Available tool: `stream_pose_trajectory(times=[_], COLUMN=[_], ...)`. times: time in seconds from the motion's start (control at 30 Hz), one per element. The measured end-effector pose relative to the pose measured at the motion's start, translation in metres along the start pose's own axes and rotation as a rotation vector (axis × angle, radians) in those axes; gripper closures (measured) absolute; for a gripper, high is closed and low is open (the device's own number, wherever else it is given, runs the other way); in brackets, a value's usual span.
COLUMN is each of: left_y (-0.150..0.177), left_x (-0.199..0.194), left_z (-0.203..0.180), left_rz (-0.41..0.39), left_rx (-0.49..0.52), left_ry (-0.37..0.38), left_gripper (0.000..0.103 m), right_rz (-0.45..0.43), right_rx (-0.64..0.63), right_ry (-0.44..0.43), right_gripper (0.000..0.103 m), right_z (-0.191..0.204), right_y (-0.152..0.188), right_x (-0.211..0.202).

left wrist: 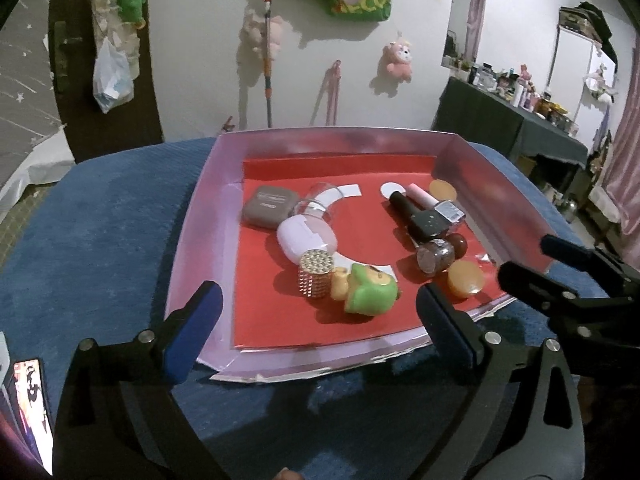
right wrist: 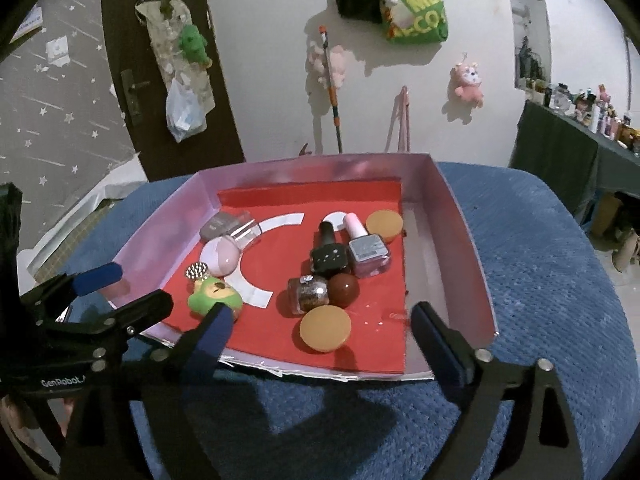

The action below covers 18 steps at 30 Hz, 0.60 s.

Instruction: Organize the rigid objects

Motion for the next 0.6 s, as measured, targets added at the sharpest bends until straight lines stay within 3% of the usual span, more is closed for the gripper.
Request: stream_pose_trajectory(times=[0.1,0.6], left_y=[0.003,0.018], left_x=[-0.002,0.002], left_z=[0.004,0.014], left_rz=[-0.009,-0.005], left_rx=[-0.01,-0.023], left_ry=[-0.015,-0.054], left_gripper=[0.0,0.0], right_rz=[-0.034,-0.09], right_rx=[0.015,0.021], right_ry=[0.015,0.076], right_gripper=[0.0,0.0], right_z=[-0.001,-0.004], right_y=[0.002,0.013], right_x=[-0.006,-0.006])
Point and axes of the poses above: each gripper's, at about its wrist camera, not at the fingertips, and x roughly the way its jaws point, z to its left, y to its underside, the point moved 8 cm from there along x, roughly the way its jaws point, and after that the axes turned 9 degrees about z, right-handed, at the moved point
